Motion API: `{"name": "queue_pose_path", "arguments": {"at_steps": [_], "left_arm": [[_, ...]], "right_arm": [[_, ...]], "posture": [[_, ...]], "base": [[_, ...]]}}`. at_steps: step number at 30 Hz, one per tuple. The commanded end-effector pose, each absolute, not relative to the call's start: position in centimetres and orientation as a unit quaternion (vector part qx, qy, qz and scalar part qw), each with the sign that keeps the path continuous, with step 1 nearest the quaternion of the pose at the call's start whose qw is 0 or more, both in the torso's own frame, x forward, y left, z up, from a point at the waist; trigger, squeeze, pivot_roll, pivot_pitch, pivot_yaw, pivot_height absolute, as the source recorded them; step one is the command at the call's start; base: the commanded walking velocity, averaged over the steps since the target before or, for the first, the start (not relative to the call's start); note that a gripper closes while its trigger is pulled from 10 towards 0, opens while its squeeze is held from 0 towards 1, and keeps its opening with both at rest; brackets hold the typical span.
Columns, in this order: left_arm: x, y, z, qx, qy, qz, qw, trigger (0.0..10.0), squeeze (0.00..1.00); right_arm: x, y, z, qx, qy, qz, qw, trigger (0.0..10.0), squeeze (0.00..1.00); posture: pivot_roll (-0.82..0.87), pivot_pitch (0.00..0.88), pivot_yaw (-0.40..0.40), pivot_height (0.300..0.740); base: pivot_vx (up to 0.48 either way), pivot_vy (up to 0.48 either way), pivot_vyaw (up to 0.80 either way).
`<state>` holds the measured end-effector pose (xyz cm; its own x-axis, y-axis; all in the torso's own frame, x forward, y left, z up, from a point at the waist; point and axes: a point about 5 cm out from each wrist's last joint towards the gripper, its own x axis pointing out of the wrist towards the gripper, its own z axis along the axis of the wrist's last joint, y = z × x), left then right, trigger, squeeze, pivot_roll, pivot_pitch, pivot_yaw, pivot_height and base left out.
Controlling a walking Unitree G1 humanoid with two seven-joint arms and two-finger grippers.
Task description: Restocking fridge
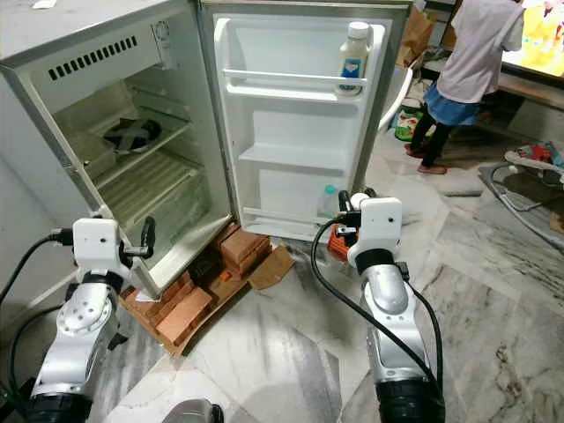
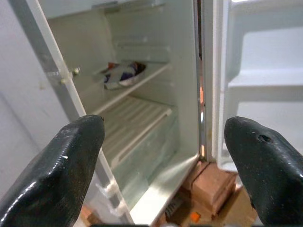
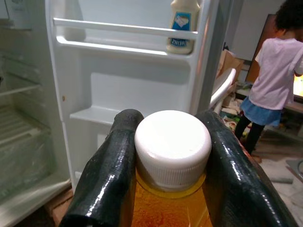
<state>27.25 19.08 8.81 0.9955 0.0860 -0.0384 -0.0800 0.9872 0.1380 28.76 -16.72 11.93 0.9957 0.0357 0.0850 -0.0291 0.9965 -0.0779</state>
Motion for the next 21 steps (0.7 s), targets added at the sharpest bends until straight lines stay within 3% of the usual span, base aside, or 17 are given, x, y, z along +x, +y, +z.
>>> {"name": "queue_pose_path", "arguments": {"at_steps": [1,8,10,21], "left_arm": [[27.4,18.5,8.8,0.062,0.021,0.020,0.998,10.0,0.00],[27.6,17.8,9.3,0.069,0.014,-0.013,0.997,10.0,0.00],[27.6,17.7,9.5,0.070,0.008,-0.024,0.997,10.0,0.00],[27.7,17.2,9.7,0.071,0.005,-0.042,0.997,10.0,0.00]], "right_arm": [[28.7,-16.7,12.9,-0.041,-0.066,0.018,0.997,10.0,0.00],[28.7,-17.1,12.7,-0.041,-0.063,0.012,0.997,10.0,0.00],[28.8,-16.9,12.7,-0.039,-0.062,0.014,0.997,10.0,0.00],[28.9,-16.0,12.6,-0.033,-0.062,0.032,0.997,10.0,0.00]], "posture": [[0.05,0.000,-0.028,0.740],[0.04,0.000,-0.015,0.740],[0.05,0.000,-0.012,0.740],[0.05,0.000,-0.014,0.740]], "base": [[0.000,0.000,0.00],[0.039,0.298,0.00],[0.319,0.360,0.00],[0.461,0.000,0.00]]}}
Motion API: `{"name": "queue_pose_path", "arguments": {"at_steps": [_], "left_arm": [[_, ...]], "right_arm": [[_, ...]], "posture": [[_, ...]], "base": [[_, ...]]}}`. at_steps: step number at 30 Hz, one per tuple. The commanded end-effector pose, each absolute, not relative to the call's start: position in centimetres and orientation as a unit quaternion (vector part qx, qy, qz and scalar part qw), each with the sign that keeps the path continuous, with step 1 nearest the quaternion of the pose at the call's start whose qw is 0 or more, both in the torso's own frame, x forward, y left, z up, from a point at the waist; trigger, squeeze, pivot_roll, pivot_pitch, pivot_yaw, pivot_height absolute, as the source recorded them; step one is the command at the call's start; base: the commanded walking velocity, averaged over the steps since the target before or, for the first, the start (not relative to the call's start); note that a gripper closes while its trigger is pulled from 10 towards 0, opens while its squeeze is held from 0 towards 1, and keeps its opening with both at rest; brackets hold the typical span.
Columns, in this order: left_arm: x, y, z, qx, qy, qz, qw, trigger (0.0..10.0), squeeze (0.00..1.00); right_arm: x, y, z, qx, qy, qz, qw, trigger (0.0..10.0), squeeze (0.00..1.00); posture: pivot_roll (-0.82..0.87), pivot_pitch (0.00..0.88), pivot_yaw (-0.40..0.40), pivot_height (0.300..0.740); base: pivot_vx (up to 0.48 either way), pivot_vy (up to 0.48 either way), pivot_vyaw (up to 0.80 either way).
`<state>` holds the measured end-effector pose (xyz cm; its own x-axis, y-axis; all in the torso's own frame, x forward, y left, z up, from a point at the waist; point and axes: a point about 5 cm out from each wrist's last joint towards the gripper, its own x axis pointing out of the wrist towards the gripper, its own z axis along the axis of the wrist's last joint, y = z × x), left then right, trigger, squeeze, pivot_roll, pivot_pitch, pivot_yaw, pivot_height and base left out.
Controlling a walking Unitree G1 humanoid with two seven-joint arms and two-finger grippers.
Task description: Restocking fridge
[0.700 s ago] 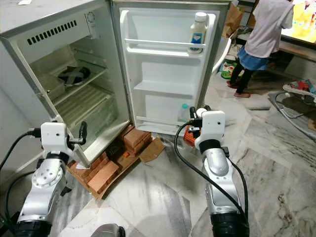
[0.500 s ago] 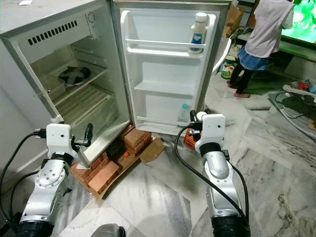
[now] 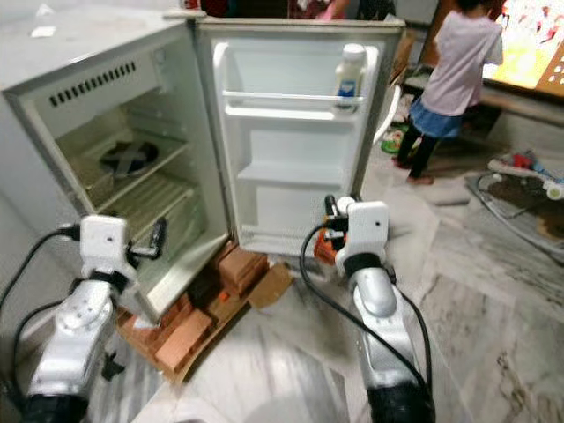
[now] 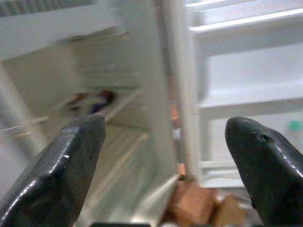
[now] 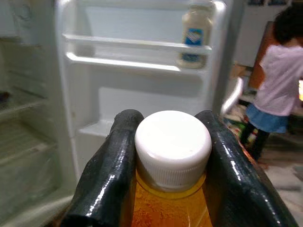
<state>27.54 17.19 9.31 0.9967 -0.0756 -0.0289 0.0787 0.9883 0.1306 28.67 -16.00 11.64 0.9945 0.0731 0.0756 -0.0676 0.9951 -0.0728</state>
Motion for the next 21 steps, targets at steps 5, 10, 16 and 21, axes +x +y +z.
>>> {"name": "queue_pose_path", "arguments": {"at_steps": [5,10,16,21], "left_arm": [[27.74,17.04,9.84,0.069,0.003,-0.044,0.997,10.0,0.00],[27.86,16.94,9.89,0.064,0.007,-0.039,0.997,10.0,0.00],[27.87,16.75,9.88,0.062,0.007,-0.040,0.997,10.0,0.00],[27.88,16.68,9.74,0.061,0.013,-0.036,0.997,10.0,0.00]], "right_arm": [[28.94,-15.97,12.68,-0.033,-0.063,0.034,0.997,10.0,0.00],[29.03,-15.93,12.70,-0.035,-0.063,0.038,0.997,10.0,0.00],[28.99,-15.42,12.55,-0.036,-0.059,0.053,0.996,10.0,0.00],[28.85,-15.02,12.29,-0.036,-0.053,0.064,0.996,10.0,0.00]], "posture": [[0.05,0.000,-0.014,0.740],[0.05,0.000,-0.012,0.740],[0.05,0.000,-0.012,0.740],[0.05,0.000,-0.014,0.740]], "base": [[0.472,0.000,0.00],[0.464,0.000,0.00],[0.447,0.000,0.00],[0.163,0.000,0.00]]}}
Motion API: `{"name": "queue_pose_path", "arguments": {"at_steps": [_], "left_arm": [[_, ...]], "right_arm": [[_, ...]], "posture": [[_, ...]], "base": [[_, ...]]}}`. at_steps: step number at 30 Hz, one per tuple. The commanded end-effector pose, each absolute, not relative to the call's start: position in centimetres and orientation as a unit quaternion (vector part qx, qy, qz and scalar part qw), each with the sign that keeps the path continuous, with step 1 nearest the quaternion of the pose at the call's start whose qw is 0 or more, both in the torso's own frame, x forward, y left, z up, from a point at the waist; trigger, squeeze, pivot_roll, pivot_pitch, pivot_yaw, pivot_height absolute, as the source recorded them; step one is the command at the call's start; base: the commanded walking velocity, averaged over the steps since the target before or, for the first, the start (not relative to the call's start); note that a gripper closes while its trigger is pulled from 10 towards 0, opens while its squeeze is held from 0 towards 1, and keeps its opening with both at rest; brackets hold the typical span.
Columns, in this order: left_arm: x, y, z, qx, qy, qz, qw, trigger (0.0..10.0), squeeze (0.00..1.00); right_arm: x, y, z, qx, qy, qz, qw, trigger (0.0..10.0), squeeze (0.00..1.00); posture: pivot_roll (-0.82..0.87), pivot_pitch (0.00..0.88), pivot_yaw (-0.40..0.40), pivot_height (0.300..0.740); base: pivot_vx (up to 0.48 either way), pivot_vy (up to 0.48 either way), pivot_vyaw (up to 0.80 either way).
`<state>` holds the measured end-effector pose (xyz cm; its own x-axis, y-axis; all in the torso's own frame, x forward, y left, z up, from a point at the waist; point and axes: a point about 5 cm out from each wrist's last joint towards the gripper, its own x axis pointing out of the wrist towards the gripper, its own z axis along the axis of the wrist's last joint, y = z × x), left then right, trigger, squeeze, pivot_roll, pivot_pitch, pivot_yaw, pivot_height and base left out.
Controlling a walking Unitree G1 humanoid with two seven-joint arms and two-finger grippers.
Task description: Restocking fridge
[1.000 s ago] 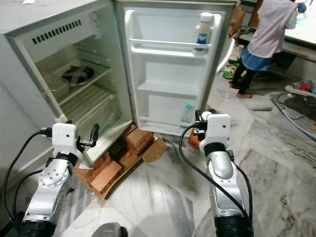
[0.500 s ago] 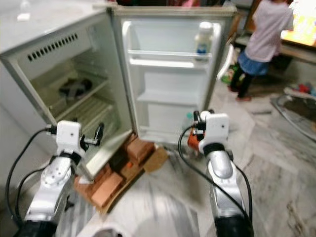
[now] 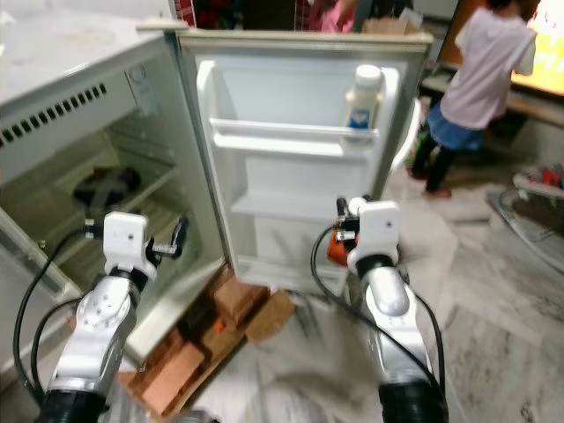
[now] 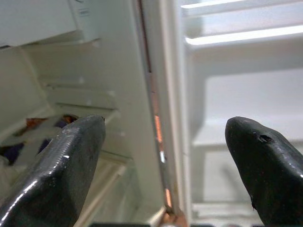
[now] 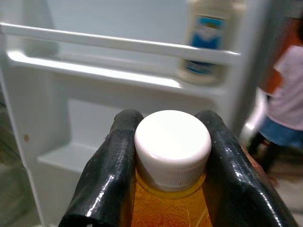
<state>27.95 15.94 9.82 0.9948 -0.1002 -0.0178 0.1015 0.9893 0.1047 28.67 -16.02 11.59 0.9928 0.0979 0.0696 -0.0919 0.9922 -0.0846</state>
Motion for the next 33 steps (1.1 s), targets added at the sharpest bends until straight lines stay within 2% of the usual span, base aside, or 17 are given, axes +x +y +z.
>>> {"name": "queue_pose_path", "arguments": {"at_steps": [1,4,11,33], "left_arm": [[27.88,16.68,9.74,0.061,0.013,-0.036,0.997,10.0,0.00],[27.92,16.64,9.80,0.058,0.012,-0.040,0.997,10.0,0.00],[27.92,16.69,9.90,0.056,0.012,-0.036,0.998,10.0,0.00],[27.69,15.97,10.15,0.052,0.004,-0.051,0.997,10.0,0.00]], "right_arm": [[28.85,-15.02,12.29,-0.036,-0.053,0.064,0.996,10.0,0.00],[28.92,-14.90,12.29,-0.030,-0.050,0.071,0.996,10.0,0.00],[28.91,-14.88,12.21,-0.030,-0.046,0.074,0.996,10.0,0.00],[28.89,-14.88,12.16,-0.035,-0.044,0.073,0.996,10.0,0.00]], "posture": [[0.05,0.000,-0.014,0.740],[0.05,0.008,-0.015,0.740],[0.05,0.013,-0.015,0.740],[0.05,0.018,-0.015,0.740]], "base": [[0.000,0.000,0.00],[0.000,0.090,0.00],[0.000,0.424,0.00],[0.000,0.000,0.00]]}}
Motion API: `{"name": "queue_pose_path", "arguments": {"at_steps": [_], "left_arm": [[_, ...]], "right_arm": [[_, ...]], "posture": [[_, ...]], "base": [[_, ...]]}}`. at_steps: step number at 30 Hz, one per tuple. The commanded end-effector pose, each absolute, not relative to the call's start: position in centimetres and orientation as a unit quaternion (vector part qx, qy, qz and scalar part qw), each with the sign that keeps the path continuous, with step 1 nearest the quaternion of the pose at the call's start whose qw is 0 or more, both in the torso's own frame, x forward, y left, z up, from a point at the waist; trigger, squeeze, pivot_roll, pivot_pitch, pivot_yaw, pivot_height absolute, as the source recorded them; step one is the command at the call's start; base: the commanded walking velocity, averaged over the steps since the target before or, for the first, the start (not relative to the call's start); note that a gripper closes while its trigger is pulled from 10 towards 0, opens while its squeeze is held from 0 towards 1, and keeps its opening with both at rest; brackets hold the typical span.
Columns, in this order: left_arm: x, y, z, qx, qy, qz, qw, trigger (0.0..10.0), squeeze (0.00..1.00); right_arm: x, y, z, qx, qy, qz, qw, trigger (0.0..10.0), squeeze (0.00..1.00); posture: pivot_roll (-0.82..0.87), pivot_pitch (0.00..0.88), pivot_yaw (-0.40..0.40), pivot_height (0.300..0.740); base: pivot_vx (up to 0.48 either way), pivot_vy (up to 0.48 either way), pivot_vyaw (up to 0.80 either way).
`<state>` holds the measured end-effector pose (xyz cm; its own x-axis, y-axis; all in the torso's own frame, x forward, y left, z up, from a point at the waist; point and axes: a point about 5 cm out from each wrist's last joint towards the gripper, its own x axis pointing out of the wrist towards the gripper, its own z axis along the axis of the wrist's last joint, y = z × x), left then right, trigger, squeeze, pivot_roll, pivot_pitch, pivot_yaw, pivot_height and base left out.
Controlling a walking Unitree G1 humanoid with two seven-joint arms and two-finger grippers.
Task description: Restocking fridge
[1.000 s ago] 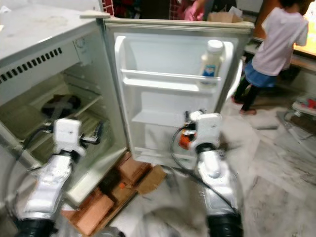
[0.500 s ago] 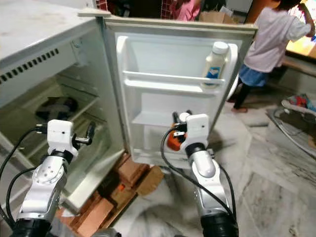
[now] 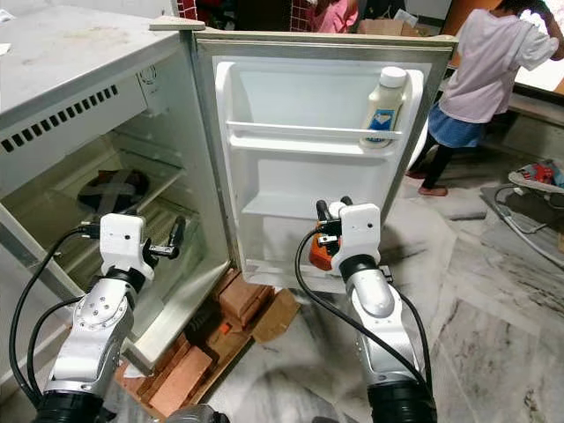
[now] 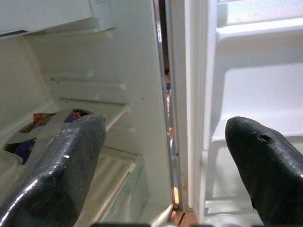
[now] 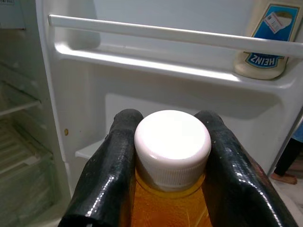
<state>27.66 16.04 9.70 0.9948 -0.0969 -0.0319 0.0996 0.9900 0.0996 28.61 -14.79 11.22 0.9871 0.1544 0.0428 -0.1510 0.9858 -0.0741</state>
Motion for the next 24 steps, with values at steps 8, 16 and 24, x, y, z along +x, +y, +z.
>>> {"name": "queue_pose_path", "arguments": {"at_steps": [8,16,24], "left_arm": [[27.66,15.82,10.05,0.054,0.010,-0.054,0.997,10.0,0.00],[27.75,15.67,10.10,0.055,0.008,-0.056,0.997,10.0,0.00],[27.71,15.54,10.20,0.053,0.005,-0.064,0.997,10.0,0.00]], "right_arm": [[28.82,-14.81,12.06,-0.033,-0.041,0.077,0.996,10.0,0.00],[28.92,-14.75,12.10,-0.034,-0.042,0.079,0.995,10.0,0.00],[28.96,-14.68,12.10,-0.035,-0.042,0.079,0.995,10.0,0.00]], "posture": [[0.05,0.019,-0.014,0.700],[0.05,0.018,-0.014,0.656],[0.04,0.017,-0.012,0.656]], "base": [[0.000,0.000,0.00],[0.000,0.000,0.00],[0.000,0.000,0.00]]}}
